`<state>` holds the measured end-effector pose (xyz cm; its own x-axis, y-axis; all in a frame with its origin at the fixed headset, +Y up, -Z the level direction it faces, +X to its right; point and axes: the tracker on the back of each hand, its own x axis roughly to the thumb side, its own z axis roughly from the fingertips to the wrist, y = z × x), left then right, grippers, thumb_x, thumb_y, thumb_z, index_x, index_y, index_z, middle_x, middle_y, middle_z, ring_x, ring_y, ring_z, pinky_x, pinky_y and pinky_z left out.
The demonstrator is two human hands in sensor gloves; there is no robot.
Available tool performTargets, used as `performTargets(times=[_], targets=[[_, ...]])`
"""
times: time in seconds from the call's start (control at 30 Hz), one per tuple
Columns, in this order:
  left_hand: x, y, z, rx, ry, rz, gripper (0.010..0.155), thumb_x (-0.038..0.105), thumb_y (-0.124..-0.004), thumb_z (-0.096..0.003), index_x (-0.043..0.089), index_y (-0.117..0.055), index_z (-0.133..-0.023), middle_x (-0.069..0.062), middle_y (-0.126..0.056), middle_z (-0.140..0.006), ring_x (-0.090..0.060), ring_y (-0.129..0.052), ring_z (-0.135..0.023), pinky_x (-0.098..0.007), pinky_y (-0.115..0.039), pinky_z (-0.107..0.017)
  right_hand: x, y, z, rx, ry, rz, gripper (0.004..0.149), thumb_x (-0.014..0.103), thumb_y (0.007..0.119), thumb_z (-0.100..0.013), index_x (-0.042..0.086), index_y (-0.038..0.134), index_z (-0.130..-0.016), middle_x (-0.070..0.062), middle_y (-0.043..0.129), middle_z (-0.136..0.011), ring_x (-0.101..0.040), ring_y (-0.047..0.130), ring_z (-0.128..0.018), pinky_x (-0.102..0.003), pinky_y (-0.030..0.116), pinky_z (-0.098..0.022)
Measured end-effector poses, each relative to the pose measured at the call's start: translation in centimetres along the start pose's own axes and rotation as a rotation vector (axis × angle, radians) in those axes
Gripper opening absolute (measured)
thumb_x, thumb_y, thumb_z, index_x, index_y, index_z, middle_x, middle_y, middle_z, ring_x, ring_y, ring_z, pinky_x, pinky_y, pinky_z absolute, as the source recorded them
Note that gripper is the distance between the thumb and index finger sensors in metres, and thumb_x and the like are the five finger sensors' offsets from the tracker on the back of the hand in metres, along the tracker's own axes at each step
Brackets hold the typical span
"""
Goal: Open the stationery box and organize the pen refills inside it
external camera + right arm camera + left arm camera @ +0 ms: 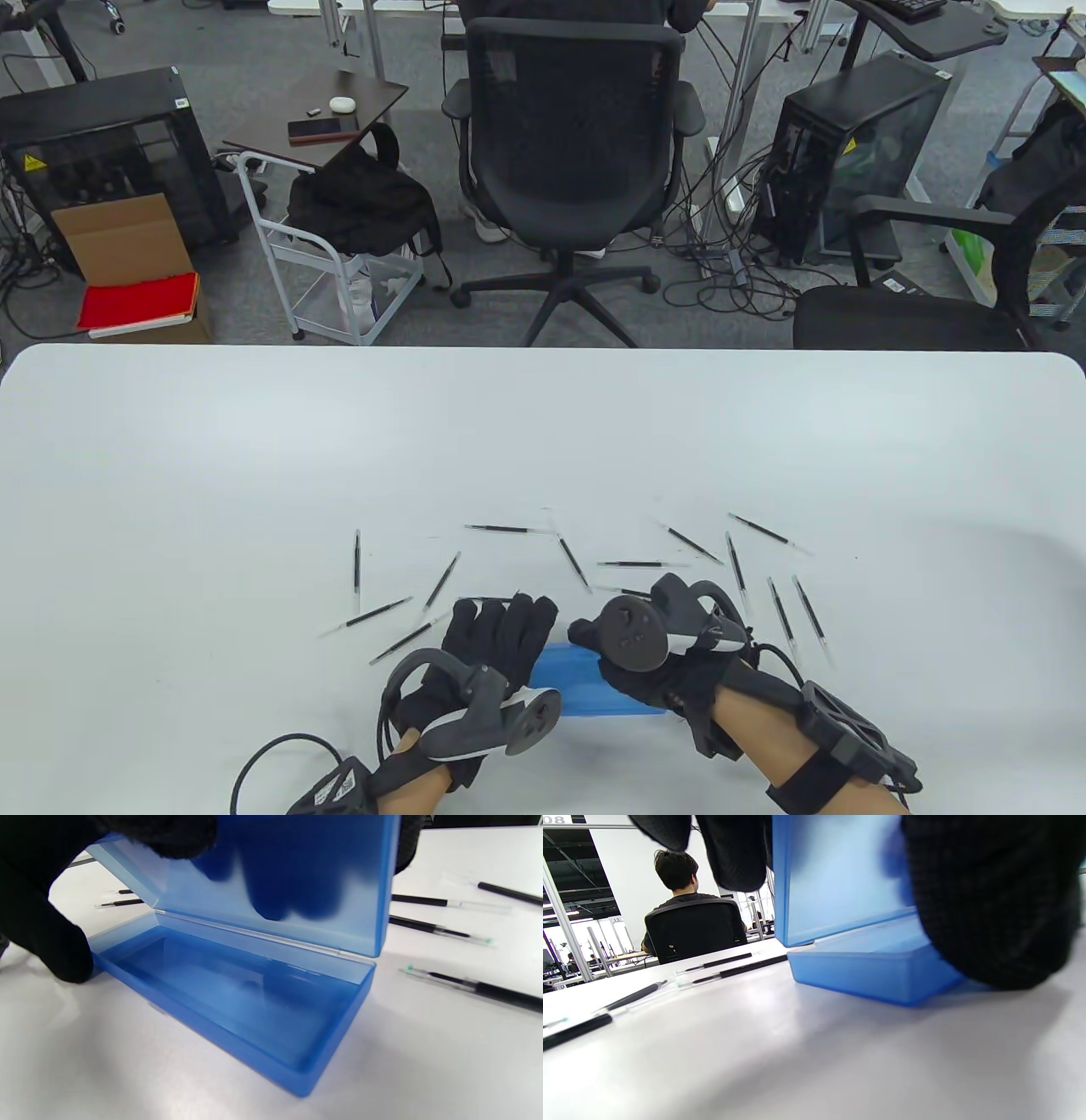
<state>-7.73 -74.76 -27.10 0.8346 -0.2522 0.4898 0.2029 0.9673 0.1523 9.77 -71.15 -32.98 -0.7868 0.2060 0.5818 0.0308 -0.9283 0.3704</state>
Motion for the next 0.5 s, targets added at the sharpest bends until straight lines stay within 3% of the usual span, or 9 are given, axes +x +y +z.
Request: performTargets(times=[0.23, 0.4, 0.5], targets=[[0.0, 0.1, 0.0, -0.002, -0.001, -0.008, 0.124, 0.061, -0.092, -0.0269, 0.014, -0.02, -0.116, -0.018, -0.033, -0.126, -0.047, -0.052, -0.113, -0.065, -0.047, -0.08, -3.0, -0.6, -2.0, 0.074, 0.044, -0.279, 0.056, 0.033, 0.067, -0.057, 0.022, 0.067, -0.112, -0.027, 0.086, -0.105, -0.049, 0.084, -0.091, -0.067, 0.062, -0.072], [0.1, 0.1, 0.0, -0.001, -0.002, -0.01, 0.123, 0.061, -0.091, -0.0267, 0.014, -0.022, -0.117, -0.018, -0.028, -0.126, -0.047, -0.04, -0.115, -0.065, -0.045, -0.081, -3.1, -0.9, -2.5, 0.079, 0.071, -0.257, 0.056, 0.033, 0.067, -0.057, 0.021, 0.067, -0.112, -0.025, 0.089, -0.103, -0.048, 0.083, -0.093, -0.067, 0.061, -0.073], [0.2, 0.1, -0.1, -0.015, -0.005, -0.033, 0.122, 0.062, -0.09, -0.0275, 0.014, -0.022, -0.116, -0.018, -0.03, -0.126, -0.045, -0.043, -0.116, -0.065, -0.046, -0.081, -3.1, -0.9, -2.4, 0.078, 0.07, -0.254, 0.056, 0.033, 0.066, -0.057, 0.021, 0.066, -0.112, -0.025, 0.088, -0.103, -0.048, 0.082, -0.093, -0.067, 0.061, -0.073]])
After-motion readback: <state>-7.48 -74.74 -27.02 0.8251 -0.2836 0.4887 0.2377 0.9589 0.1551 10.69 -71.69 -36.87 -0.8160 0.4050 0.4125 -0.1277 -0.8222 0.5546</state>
